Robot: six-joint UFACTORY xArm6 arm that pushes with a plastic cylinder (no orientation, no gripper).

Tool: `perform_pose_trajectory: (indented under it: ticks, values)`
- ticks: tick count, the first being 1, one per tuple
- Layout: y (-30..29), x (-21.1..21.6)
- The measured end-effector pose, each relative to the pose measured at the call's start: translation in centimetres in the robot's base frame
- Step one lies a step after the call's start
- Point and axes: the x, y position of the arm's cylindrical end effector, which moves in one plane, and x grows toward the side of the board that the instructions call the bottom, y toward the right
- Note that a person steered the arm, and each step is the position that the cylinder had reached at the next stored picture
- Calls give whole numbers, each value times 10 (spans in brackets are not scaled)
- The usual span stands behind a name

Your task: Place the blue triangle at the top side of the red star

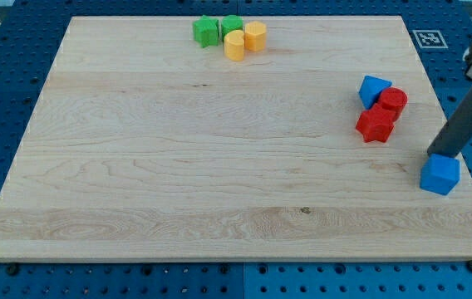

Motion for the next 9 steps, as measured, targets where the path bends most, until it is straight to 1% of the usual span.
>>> perform_pose_trajectory:
  ticks: [1,2,3,4,5,6,7,8,9]
  values:
    - [-17,15]
    - [-21,34]
    - [-21,15]
    - [-13,-20]
    - [-2,-61]
    - [3,-110]
    - [3,-132]
    - [-21,-132]
    - [-56,-132]
